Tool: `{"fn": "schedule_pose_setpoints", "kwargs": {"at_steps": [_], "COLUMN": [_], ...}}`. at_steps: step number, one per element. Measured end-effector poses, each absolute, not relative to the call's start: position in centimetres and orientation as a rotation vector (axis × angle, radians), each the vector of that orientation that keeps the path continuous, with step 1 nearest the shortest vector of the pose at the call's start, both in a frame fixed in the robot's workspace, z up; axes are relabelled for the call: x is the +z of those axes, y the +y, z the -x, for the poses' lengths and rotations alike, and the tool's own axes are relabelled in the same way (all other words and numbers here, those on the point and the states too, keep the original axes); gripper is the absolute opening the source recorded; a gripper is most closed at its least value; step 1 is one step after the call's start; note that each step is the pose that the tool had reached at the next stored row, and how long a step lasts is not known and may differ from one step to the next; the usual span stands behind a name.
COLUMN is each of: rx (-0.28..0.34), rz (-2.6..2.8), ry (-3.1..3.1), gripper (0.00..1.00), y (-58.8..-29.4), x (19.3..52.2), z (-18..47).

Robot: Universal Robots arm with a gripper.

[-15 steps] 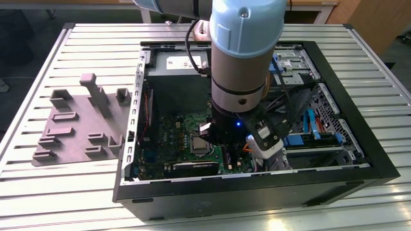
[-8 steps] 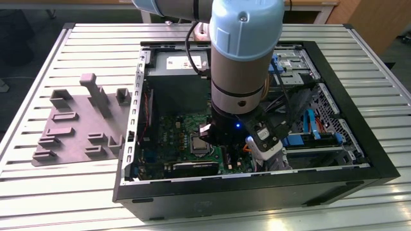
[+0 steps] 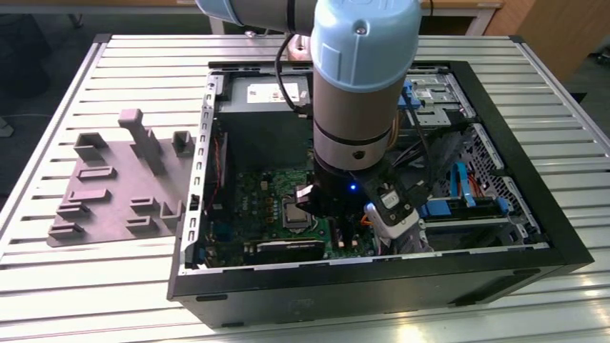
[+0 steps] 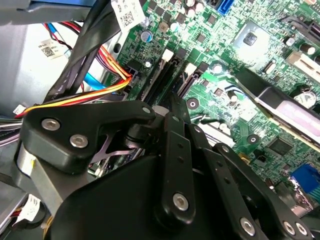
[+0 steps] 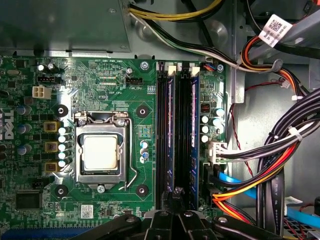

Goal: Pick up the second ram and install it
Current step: 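Press down the second ram until it locks into place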

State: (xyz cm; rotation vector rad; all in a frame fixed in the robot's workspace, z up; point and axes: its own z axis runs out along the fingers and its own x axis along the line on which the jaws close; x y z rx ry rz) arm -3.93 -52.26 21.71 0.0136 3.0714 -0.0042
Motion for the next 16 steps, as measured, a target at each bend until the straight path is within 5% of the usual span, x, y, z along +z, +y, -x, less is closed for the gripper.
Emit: {"fn": "schedule_pose_setpoints", "kwargs": {"at_steps": [16], "rx": [-0.004], "rz": [-0.014], "ry": [3.071], "gripper": [0.11], "y": [-52.3], "x": [23.0], "z": [3.9]}}
